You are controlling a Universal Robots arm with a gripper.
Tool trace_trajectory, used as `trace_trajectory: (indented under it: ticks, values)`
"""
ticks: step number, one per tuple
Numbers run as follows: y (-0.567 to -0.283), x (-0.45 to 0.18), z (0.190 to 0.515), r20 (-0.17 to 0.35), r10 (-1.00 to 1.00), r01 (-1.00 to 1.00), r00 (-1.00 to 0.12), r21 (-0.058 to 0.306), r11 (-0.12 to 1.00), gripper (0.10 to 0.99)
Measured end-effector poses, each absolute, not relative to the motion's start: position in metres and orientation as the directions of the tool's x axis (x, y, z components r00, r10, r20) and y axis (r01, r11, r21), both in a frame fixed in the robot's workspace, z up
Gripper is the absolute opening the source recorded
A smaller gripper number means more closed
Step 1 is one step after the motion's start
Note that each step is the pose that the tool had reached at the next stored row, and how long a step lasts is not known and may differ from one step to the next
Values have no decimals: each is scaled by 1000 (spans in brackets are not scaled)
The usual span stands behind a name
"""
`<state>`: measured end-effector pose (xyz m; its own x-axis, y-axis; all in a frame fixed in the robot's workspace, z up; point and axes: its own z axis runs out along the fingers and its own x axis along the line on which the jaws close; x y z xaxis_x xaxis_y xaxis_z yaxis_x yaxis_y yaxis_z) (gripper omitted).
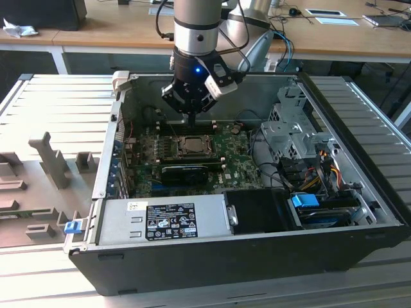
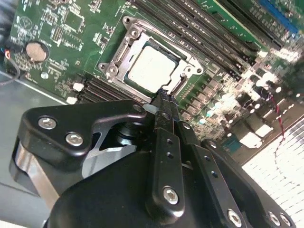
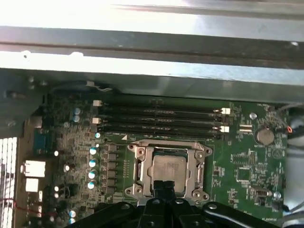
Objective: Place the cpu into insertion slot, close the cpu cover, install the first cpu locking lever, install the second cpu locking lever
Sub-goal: 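Install the first cpu locking lever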
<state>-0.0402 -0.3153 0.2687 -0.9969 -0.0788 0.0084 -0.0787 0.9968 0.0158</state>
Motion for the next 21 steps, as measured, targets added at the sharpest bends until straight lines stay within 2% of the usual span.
trace_trajectory:
  ticks: [21]
  values:
    - [-315,-40,269,8,-409,-409,-912,16,912,106]
